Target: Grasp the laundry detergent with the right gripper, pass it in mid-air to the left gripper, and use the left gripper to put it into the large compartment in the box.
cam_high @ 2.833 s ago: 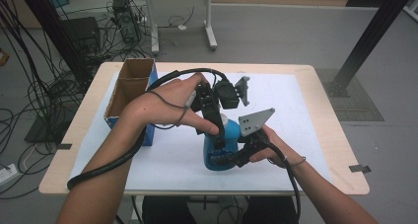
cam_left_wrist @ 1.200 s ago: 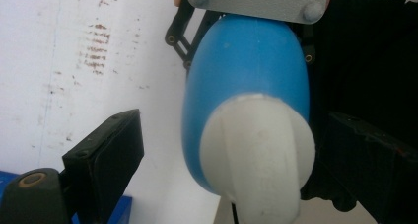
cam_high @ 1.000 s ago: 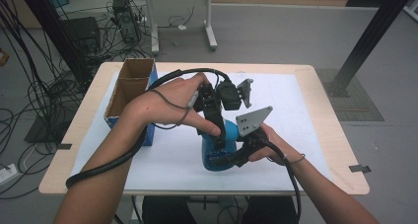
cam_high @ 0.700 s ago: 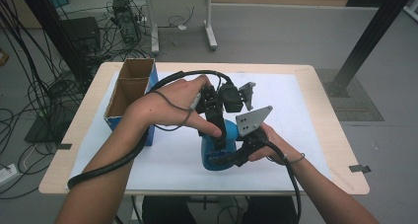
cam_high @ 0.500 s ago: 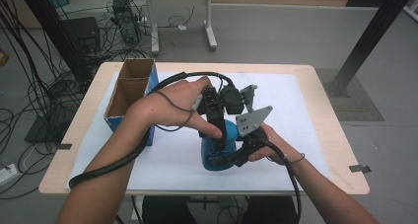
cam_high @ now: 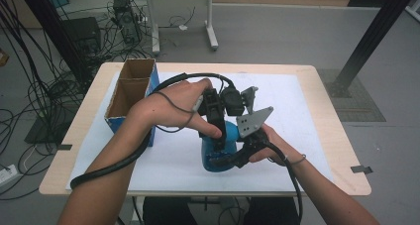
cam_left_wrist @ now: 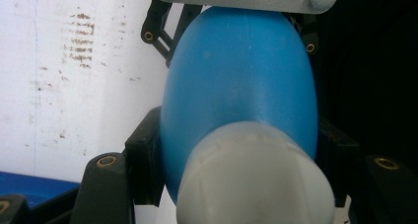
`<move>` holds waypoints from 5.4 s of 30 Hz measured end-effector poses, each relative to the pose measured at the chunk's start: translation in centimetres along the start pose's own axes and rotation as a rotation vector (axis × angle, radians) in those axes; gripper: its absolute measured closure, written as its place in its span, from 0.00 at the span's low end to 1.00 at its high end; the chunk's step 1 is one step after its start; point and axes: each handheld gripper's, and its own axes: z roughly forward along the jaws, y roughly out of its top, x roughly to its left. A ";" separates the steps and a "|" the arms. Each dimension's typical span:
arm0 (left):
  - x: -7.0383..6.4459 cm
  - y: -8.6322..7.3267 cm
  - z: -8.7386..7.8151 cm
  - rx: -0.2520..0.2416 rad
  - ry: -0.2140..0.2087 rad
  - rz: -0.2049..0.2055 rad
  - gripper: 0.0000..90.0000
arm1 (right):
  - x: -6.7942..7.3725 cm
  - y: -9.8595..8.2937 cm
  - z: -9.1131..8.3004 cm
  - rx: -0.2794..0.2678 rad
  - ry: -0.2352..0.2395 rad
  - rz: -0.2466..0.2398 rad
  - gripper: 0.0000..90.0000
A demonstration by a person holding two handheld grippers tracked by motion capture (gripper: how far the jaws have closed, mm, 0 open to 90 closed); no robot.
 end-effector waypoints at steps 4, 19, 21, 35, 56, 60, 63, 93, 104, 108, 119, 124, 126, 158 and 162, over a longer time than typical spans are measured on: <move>0.0 0.0 0.0 -0.006 0.003 -0.002 0.41 | 0.0 0.0 0.0 0.000 -0.002 0.002 0.46; 0.0 0.1 -0.1 0.008 0.009 -0.008 0.41 | -0.1 0.0 0.0 -0.006 -0.003 -0.003 0.46; -0.1 0.2 -0.2 0.008 0.009 -0.010 0.41 | -0.1 0.1 0.0 -0.008 -0.004 -0.003 0.46; -0.1 0.1 -0.2 0.010 0.014 -0.009 0.41 | -0.1 0.2 0.0 -0.009 -0.004 -0.005 0.46; -0.1 -0.1 -0.4 0.009 0.019 -0.006 0.41 | -0.2 0.4 0.2 -0.011 -0.009 -0.013 0.46; -0.1 -0.1 -0.5 0.006 0.021 -0.009 0.41 | -0.2 0.5 0.1 -0.013 -0.009 -0.013 0.46; -0.1 -0.1 -0.6 0.008 0.022 -0.004 0.41 | -0.2 0.5 0.1 -0.013 -0.010 -0.014 0.46; -0.1 -0.2 -0.7 0.003 0.027 -0.004 0.42 | -0.2 0.6 0.2 -0.021 -0.012 -0.019 0.46; -0.1 -0.3 -0.8 -0.006 0.025 0.002 0.42 | -0.3 0.6 0.3 -0.039 -0.010 -0.016 0.46; -0.2 -0.3 -0.8 -0.005 0.032 0.004 0.42 | -0.2 0.5 0.4 -0.054 -0.017 -0.003 0.38; 0.1 -0.4 -1.1 -0.006 0.042 -0.009 0.42 | -0.3 -0.2 0.1 -0.107 -0.058 0.042 0.03; 0.2 -0.4 -1.1 -0.010 0.043 -0.010 0.42 | -0.3 -0.1 -0.1 -0.114 -0.078 0.036 0.04; 0.2 -0.4 -1.0 -0.011 0.043 -0.010 0.42 | -0.3 -0.1 -0.3 -0.115 -0.081 0.039 0.04; 0.0 -0.5 -1.2 -0.009 0.054 -0.012 0.42 | -0.1 -1.9 -4.5 -0.145 -0.136 0.072 0.04; 0.1 -0.6 -1.2 -0.012 0.055 -0.014 0.42 | -0.1 -2.3 -5.2 -0.143 -0.151 0.079 0.04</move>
